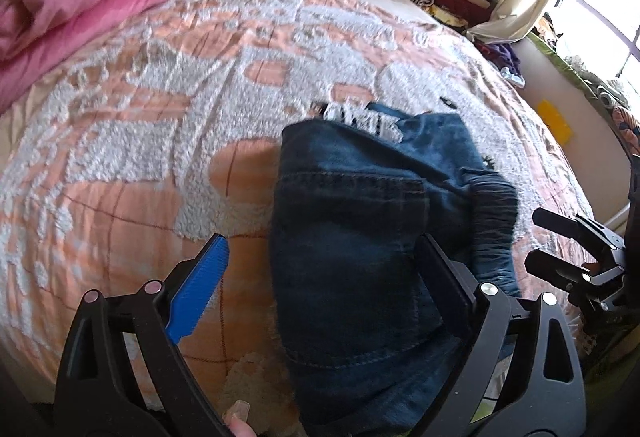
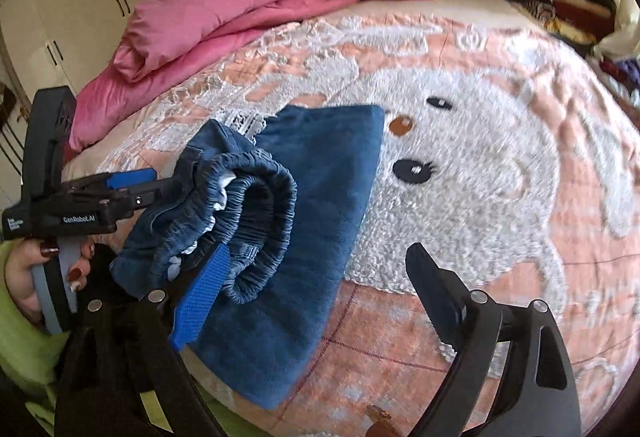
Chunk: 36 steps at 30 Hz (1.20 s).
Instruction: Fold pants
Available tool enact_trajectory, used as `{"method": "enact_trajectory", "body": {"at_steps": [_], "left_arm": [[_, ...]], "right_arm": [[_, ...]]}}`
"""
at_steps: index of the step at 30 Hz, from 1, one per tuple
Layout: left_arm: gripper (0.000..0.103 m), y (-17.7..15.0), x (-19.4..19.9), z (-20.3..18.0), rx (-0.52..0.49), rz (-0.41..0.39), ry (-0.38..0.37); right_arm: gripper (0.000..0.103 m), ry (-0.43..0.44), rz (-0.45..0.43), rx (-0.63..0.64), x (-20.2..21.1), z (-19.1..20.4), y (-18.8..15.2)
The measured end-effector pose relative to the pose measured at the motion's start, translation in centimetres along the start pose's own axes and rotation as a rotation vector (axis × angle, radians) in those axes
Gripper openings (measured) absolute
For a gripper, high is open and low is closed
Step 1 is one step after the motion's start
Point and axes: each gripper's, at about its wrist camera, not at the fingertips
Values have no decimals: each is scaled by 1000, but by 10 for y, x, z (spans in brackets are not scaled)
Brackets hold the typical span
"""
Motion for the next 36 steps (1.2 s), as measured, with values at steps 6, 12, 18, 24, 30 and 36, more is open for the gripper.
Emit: {"method": "enact_trajectory", "body": {"at_steps": [6,12,18,24,30,36], "left_arm": [[87,-2,-15,2,23,28,-27],[87,-1,-23,-5,-2,28,-45],[49,1,-21,-14,-18,23,-80],[35,15,-6,-17,-21,-8,-93],[33,45,6,-24,-37,-83,-71],[33,73,-2,-23,-23,-106,-57]], "right_arm": [[79,59,60,-30,-26,-2,-1],[80,101,50,-31,-41,0,2],[23,189,29,12,-39,7,10],[17,168,-49,89,-18,22,28],[17,143,-110,130,-10,26,59],[17,112,-133,133,-19,19,84]]}}
Point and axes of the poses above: each gripper's, at about its wrist camera, not at the fingertips, and x roughly against the way its jaws point, z to its left, y to its top, and after that the axes turned 1 degree about x, right-handed
